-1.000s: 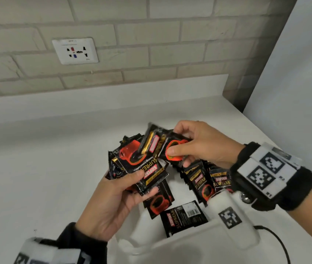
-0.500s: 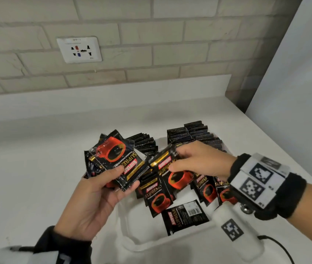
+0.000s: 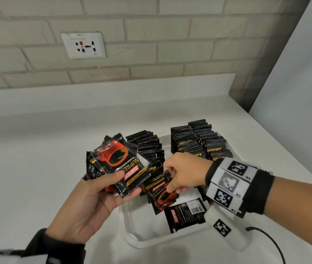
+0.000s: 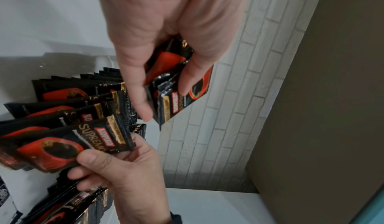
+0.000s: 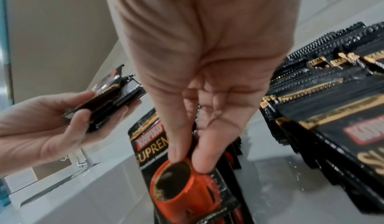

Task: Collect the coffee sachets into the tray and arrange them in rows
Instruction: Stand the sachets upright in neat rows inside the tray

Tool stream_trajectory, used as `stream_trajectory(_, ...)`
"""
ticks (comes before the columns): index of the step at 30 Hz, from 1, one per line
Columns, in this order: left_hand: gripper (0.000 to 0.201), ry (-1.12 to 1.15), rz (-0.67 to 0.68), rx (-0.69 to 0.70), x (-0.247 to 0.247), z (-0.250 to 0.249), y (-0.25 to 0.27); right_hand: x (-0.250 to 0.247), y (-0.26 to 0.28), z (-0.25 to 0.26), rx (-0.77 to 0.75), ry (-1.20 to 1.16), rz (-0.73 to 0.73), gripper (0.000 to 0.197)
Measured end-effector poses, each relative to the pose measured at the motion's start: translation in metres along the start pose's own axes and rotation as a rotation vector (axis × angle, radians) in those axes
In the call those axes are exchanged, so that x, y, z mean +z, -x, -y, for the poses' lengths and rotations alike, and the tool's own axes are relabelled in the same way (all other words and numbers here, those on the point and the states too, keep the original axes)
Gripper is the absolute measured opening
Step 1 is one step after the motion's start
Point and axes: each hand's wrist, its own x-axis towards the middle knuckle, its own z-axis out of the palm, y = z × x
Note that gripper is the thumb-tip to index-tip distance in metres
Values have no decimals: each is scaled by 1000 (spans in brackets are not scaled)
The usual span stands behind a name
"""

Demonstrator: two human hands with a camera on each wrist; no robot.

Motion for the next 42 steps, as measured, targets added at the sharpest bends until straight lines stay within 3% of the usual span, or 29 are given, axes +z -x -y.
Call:
stream_trajectory(5,72,-12,105,-64,1,5,0,1,-8,0,61,-161,49,19)
stream_trajectory(7,72,-49,153,-111,5,10,0,2,-11,-3,85,-205,59,31)
stream_trajectory(10,73,-109,183,-167,13,20,-3,2,-13,-5,100,-226,76,12)
stream_trajectory(16,58,-130,61,-128,22,34,-19,1,-6,-8,116,-214,36,20)
stream_trajectory(20,52,-106,-20,-92,23,39,-22,-1,7,-15,144,4,19,7)
stream_trajectory(22,50,-103,-24,-83,24,40,-22,0,16,-18,156,113,69,14)
stream_trajectory(27,45,-103,10,-56,24,40,-20,8,34,-19,7,337,199,24)
stream_trajectory(36,36,-92,-21,39,14,30,-8,18,19,-4,-94,330,245,37)
stream_trajectory(42,40,-122,44,53,20,33,-5,23,7,3,-128,320,230,38)
